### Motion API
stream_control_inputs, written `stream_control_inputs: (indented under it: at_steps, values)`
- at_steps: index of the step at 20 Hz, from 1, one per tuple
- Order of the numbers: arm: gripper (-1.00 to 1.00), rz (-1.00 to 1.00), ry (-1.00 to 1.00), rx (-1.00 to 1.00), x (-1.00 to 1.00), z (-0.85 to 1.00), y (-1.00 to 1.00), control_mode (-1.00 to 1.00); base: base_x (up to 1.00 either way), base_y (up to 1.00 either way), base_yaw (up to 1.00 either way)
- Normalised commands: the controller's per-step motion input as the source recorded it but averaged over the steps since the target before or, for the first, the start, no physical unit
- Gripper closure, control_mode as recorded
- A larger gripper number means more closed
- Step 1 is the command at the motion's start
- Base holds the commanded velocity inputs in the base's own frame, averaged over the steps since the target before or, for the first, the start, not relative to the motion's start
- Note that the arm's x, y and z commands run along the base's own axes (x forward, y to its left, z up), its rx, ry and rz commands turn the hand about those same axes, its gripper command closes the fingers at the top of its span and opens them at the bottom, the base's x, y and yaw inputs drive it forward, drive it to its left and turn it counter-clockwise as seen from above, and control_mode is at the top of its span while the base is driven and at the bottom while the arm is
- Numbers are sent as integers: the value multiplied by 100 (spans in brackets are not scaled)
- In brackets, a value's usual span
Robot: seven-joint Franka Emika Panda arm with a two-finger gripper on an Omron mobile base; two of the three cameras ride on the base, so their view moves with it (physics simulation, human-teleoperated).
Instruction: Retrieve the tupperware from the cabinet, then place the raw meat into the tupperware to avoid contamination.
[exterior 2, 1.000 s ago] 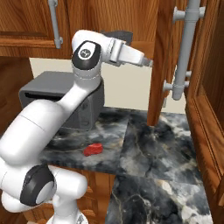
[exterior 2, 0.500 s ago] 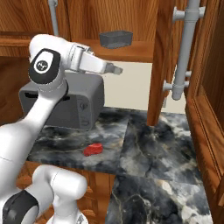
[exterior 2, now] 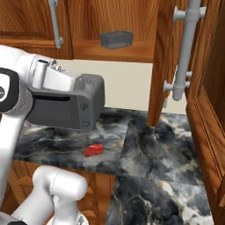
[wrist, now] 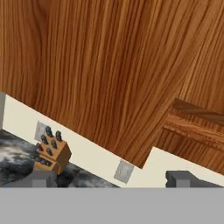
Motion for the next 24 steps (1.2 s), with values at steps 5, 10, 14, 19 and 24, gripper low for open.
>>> stream_control_inputs:
  at_steps: [5, 10, 14, 19, 24]
  values:
    - [-100, 17, 5, 13, -62, 0, 34, -100, 0, 0, 0]
    - [-100, 20, 9, 14, -37, -3, 46, -100, 0, 0, 0]
    - [-100, 21, 10, 16, -7, -23, 68, -100, 0, 0, 0]
    - [-100, 20, 2, 14, 0, -16, 75, -100, 0, 0, 0]
    - [-100, 19, -7, 13, 1, -4, 71, -100, 0, 0, 0]
